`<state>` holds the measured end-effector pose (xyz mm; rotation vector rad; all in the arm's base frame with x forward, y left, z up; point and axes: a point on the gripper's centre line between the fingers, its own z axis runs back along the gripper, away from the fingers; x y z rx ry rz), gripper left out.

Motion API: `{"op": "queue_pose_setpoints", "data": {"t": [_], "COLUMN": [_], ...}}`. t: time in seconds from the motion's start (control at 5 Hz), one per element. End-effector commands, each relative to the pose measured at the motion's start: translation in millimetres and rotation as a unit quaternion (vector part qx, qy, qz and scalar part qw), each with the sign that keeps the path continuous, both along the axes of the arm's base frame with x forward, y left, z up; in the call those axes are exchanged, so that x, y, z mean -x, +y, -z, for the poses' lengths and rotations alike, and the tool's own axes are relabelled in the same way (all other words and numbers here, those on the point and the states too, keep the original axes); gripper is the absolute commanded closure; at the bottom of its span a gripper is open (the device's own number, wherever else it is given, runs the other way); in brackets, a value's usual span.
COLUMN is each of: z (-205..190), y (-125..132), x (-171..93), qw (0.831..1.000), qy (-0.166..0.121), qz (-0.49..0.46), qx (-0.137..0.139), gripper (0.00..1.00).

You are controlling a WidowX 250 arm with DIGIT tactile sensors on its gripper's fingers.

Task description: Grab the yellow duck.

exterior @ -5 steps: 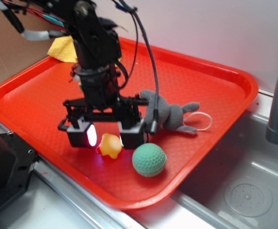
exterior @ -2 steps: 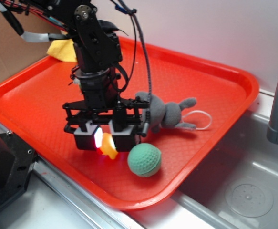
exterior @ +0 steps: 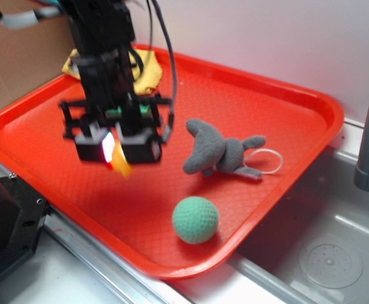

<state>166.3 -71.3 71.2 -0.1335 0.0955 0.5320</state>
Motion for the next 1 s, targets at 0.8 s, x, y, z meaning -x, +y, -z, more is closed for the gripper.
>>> {"op": "queue_pose_setpoints", "data": {"t": [0.8], "z": [-114], "y": [102], "x": [-38], "qw": [0.991], "qy": [-0.102], "qz": [0.071], "qx": [-0.050], "gripper": [1.00]}}
